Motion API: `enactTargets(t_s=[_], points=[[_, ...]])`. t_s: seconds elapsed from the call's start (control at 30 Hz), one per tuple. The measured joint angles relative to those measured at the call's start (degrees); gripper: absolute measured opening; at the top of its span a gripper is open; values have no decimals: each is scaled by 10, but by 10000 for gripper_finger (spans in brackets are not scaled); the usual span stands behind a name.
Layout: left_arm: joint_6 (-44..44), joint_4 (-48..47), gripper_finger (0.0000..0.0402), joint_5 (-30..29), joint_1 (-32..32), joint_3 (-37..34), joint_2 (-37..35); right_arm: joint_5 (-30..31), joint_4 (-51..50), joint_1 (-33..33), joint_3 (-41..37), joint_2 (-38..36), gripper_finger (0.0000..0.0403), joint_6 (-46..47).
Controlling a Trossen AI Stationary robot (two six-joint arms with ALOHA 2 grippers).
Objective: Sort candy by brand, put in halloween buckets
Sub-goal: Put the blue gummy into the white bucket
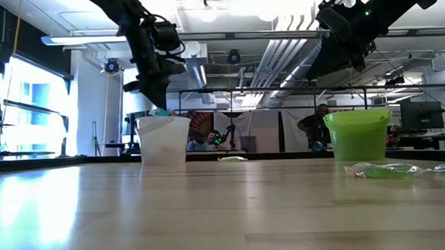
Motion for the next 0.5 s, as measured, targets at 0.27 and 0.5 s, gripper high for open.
enactTargets(t_s=[0.27, 0.5], points=[[10, 0, 26, -2, 0, 0, 0, 0, 0, 0, 0, 0, 0, 0], [10, -1, 59, -2, 0, 0, 0, -1, 0, 0, 0, 0, 0, 3]])
